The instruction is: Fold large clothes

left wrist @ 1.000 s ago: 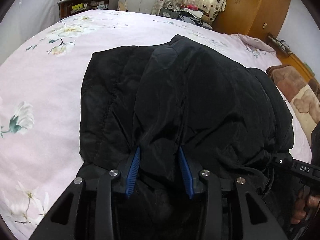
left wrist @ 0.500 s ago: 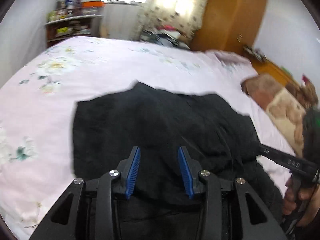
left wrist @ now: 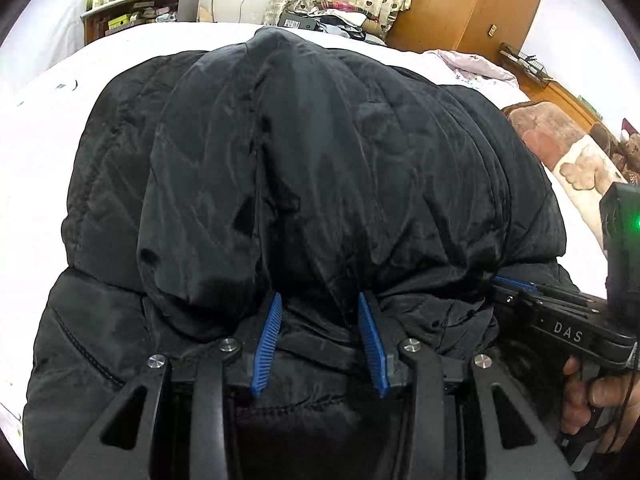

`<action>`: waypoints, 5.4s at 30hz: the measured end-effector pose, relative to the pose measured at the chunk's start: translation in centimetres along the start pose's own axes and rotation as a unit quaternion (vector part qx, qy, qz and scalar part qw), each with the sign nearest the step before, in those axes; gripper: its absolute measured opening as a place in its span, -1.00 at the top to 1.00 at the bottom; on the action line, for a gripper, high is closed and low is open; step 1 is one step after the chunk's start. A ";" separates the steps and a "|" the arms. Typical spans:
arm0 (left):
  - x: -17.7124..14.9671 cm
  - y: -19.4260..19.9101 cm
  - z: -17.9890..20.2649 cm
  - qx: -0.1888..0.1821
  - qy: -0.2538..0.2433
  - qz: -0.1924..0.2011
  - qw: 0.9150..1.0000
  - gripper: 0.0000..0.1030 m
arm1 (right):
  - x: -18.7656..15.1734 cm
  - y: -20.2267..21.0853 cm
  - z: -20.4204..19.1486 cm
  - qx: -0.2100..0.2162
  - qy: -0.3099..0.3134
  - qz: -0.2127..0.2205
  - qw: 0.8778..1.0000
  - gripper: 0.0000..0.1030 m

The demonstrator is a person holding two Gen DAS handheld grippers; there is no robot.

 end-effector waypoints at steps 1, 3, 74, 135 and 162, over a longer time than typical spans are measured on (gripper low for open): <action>0.1 0.0 0.0 0.002 -0.001 0.000 1.000 0.17 | -0.9 0.6 0.6 -0.002 0.004 0.001 1.000 0.80; 0.6 0.1 0.4 0.002 0.000 0.000 1.000 0.17 | -0.9 1.3 0.2 -0.007 0.008 -0.003 1.000 0.80; 3.9 6.5 -2.9 -0.017 0.001 0.082 0.996 0.16 | 2.9 10.6 0.0 -0.005 0.020 0.137 0.990 0.68; -12.9 23.7 -0.7 0.064 -0.021 0.046 0.997 -0.02 | -20.2 24.7 -1.3 -0.034 -0.012 0.091 0.995 0.21; -16.2 17.9 -8.3 0.105 0.033 -0.023 0.994 -0.23 | -20.3 23.0 10.2 -0.098 -0.123 0.067 0.985 -0.15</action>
Point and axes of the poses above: each gripper's, at about its wrist camera, not at the fingertips, and y roughly against the way its jaws point, z to its right, x to its top, the point moved 3 cm from there along -y, roughly the way its jaws point, and after that the axes turned 1 degree about -y, right-handed, at the moved point
